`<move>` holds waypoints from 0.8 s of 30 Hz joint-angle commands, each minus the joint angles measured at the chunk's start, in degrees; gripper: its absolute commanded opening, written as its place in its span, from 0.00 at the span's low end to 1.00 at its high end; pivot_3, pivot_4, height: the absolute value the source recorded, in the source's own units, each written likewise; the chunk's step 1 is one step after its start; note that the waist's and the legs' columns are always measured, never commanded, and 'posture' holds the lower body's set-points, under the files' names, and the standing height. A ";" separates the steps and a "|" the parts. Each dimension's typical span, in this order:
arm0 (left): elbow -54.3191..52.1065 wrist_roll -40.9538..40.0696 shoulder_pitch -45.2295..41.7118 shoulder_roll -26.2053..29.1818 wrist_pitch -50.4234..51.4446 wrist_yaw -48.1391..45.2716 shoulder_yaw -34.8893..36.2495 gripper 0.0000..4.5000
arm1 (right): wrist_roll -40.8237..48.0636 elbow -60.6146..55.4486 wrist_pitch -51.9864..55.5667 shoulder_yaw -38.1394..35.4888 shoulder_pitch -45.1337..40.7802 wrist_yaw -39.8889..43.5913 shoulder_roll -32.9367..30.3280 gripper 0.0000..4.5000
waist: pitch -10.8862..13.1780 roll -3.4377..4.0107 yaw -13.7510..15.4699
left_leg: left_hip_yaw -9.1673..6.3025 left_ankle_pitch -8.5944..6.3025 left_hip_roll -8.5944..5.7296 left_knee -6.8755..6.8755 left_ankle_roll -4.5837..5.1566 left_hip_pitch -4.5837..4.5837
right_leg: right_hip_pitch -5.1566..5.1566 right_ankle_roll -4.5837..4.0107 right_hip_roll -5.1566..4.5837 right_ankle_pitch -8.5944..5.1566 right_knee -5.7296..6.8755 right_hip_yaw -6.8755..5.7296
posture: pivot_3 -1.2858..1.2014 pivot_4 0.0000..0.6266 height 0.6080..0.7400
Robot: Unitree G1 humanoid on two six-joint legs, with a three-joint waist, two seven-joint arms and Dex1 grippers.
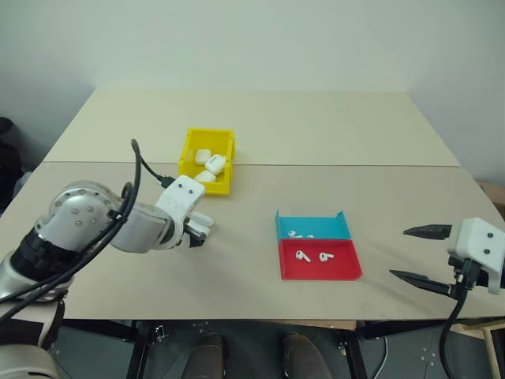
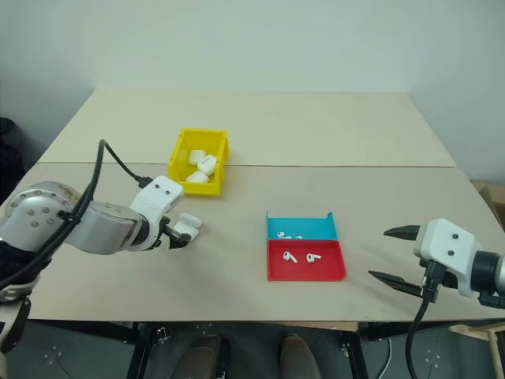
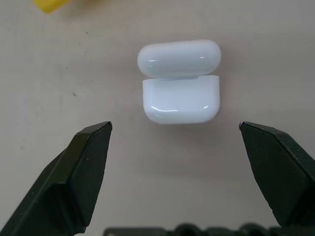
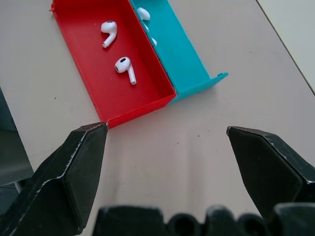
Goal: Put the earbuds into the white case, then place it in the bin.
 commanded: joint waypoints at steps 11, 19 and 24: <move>7.78 4.93 -4.68 -4.98 0.49 -0.73 -3.84 1.00 | -0.12 -2.49 1.59 -1.75 1.57 -1.86 0.75 0.99 | 0.00 0.00 0.74 | 0.15 0.04 -0.03 -0.01 -0.06 0.00 | 0.00 0.00 0.01 0.00 -0.05 0.00 | 0.52 0.24 1.00; 10.63 13.22 -4.75 -10.93 4.72 -5.13 -1.53 1.00 | -0.56 -3.18 1.56 -1.63 2.39 -2.68 1.39 0.99 | 0.00 -0.01 0.87 | 0.14 0.05 -0.07 -0.01 -0.08 -0.05 | -0.02 0.00 0.00 0.00 -0.08 0.00 | 0.52 0.24 1.00; 11.41 19.40 -3.89 -14.60 7.46 -7.75 0.60 1.00 | -0.75 -3.45 2.22 -1.56 2.66 -3.51 1.54 0.99 | 0.00 -0.01 0.85 | 0.14 0.05 -0.07 -0.01 -0.08 -0.01 | 0.00 0.00 0.00 0.00 -0.06 0.00 | 0.52 0.24 1.00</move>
